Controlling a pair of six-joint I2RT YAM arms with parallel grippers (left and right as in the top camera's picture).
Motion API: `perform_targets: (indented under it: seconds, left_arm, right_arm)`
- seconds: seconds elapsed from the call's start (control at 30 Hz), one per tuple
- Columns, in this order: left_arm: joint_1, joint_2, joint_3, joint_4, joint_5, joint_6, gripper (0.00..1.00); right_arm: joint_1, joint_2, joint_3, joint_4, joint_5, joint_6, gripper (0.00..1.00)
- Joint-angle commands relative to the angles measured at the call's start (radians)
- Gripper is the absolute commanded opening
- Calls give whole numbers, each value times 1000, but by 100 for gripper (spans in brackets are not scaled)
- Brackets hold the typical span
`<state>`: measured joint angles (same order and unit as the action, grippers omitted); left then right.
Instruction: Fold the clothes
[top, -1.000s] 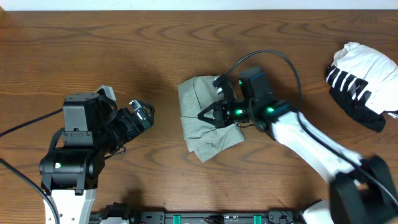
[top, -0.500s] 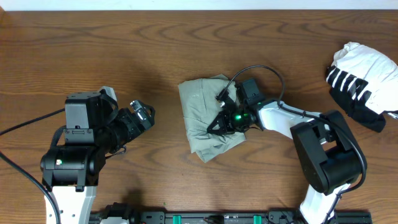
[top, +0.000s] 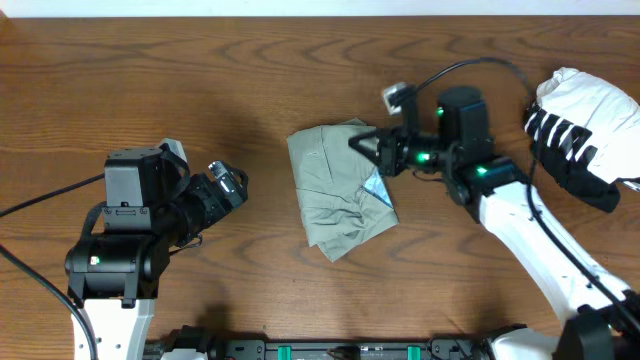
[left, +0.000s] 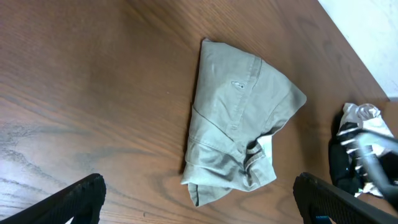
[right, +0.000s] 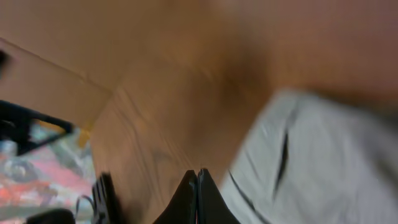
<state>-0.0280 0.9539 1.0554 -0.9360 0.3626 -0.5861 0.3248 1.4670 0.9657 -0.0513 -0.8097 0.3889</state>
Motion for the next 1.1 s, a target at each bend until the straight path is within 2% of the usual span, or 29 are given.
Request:
perform_targets:
  seconds: [0.0, 0.23, 0.53, 0.67, 0.9, 1.07]
  left_arm:
    - [5, 2, 7, -2, -16, 10, 98]
    - [5, 13, 7, -3, -16, 10, 98]
    - [5, 39, -5, -16, -16, 10, 98]
    - [5, 51, -5, -36, -16, 10, 98]
    - [5, 59, -5, -54, -16, 10, 98]
    - [5, 59, -5, -55, -16, 10, 98]
  right_arm:
    - [-3, 38, -2, 48, 1, 85, 2]
    - [-2, 223, -2, 201, 0, 166, 1]
    - [-27, 557, -2, 450, 2, 222, 2]
    - [-51, 640, -2, 466, 48, 210, 1]
    - [-98, 574, -1, 462, 10, 190, 1]
    - [-112, 369, -1, 404, -27, 202, 1]
